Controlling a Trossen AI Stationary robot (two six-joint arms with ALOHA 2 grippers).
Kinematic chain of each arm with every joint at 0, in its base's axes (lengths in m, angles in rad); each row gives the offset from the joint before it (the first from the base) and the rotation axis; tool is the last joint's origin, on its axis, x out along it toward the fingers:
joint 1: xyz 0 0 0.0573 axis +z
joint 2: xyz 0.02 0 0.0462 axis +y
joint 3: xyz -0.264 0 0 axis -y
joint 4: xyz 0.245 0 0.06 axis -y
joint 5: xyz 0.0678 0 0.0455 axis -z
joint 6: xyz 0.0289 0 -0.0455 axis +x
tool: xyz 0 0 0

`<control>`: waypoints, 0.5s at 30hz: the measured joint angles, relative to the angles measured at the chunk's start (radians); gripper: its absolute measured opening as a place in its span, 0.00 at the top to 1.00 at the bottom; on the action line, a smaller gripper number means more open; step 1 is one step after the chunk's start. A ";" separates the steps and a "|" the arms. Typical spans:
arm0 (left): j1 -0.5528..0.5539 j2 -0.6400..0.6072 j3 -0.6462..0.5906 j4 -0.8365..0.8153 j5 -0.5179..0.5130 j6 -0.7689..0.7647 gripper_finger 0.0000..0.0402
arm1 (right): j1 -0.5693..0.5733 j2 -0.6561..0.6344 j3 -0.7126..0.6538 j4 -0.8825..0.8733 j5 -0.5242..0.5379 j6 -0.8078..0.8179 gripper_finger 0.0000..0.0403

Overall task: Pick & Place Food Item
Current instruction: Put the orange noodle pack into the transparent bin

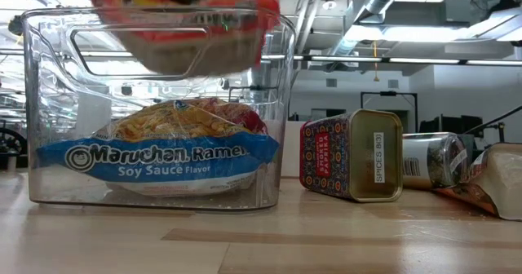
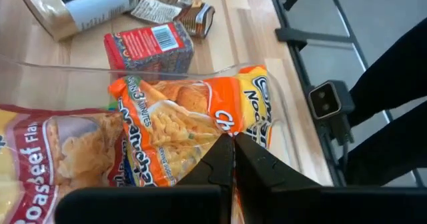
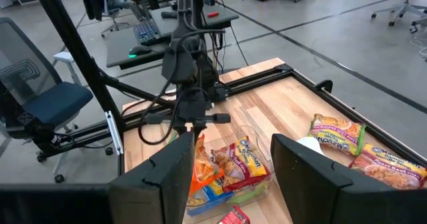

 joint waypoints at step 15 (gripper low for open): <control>0.025 0.112 0.000 -0.022 0.087 0.058 1.00 | 0.000 0.000 0.000 -0.001 -0.001 0.008 0.52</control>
